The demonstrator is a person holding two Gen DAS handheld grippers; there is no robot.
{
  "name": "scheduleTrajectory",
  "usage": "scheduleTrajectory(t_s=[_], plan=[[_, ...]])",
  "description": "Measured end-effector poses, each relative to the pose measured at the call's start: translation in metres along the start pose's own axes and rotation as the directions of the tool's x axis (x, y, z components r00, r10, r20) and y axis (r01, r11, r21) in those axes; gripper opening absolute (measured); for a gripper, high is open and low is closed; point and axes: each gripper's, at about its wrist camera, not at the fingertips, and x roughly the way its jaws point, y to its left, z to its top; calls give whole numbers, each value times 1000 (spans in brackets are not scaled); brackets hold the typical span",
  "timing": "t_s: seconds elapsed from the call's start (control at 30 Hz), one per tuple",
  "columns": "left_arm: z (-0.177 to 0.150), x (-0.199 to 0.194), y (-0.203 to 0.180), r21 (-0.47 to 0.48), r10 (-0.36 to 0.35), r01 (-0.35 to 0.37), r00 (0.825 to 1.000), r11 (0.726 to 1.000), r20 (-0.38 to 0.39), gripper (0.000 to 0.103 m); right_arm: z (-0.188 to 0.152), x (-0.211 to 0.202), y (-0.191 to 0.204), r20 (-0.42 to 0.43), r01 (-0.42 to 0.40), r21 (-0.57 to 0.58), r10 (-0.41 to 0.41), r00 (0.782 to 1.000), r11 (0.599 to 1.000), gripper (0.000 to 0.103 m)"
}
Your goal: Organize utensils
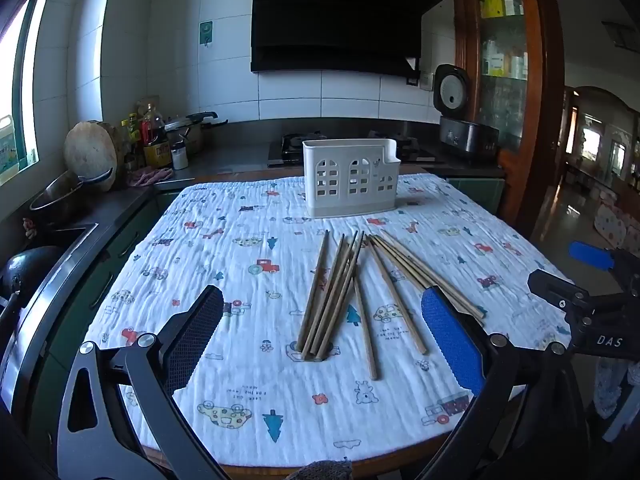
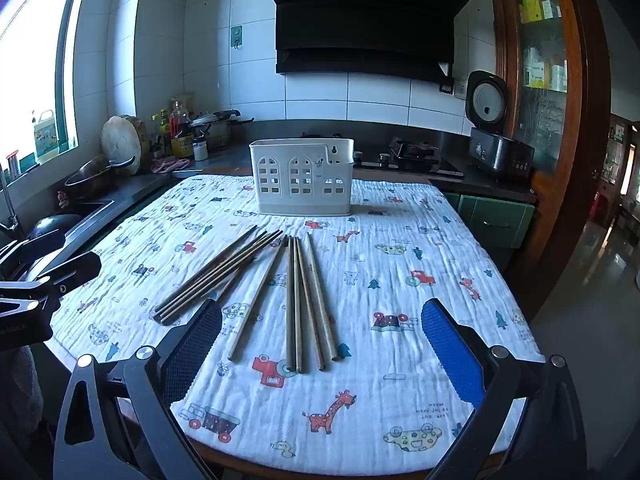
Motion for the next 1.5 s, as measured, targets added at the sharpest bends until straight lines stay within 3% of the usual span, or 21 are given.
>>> scheduleTrajectory(t_s=[1.5], plan=[[-3, 6, 8, -11, -1, 1, 1000, 1000, -32, 98, 0, -2, 4, 12, -16, -6, 16, 1000, 1000, 97]])
